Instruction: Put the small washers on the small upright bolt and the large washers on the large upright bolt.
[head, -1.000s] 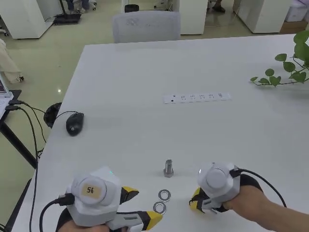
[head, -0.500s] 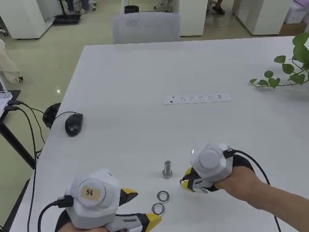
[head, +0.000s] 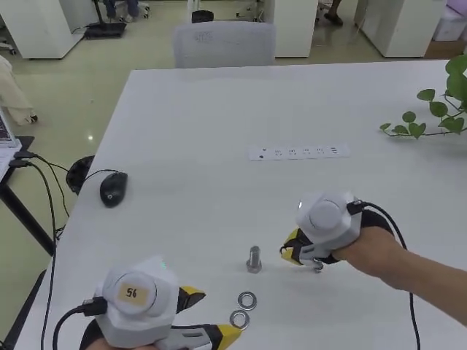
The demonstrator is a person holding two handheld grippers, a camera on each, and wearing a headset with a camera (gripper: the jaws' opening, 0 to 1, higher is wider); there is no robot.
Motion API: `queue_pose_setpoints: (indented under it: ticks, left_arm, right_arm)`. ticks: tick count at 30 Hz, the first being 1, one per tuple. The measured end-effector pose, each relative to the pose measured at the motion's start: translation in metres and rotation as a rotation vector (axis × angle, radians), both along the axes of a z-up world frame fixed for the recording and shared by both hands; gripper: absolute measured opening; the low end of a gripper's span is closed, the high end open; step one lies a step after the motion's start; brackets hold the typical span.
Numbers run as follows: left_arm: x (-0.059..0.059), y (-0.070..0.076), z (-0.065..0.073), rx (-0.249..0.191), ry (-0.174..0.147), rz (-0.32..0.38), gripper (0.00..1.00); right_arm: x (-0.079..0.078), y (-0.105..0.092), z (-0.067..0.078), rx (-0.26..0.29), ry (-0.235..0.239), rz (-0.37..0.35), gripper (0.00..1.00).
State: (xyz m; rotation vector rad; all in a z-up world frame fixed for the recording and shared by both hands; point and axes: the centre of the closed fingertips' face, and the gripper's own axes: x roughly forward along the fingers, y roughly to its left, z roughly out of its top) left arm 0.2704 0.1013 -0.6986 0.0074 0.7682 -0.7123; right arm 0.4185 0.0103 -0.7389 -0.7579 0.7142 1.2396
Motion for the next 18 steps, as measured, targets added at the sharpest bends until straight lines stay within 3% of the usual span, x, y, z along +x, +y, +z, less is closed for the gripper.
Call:
queue_pose_setpoints:
  ticks: [7, 18]
  left_arm:
    - [0.001, -0.003, 0.0, -0.002, 0.0, -0.009, 0.49]
    - [0.001, -0.003, -0.001, -0.001, 0.004, -0.01, 0.49]
  right_arm:
    - [0.013, -0.029, 0.005, -0.027, -0.013, -0.043, 0.13]
    - [0.014, -0.056, -0.003, -0.089, -0.009, -0.052, 0.13]
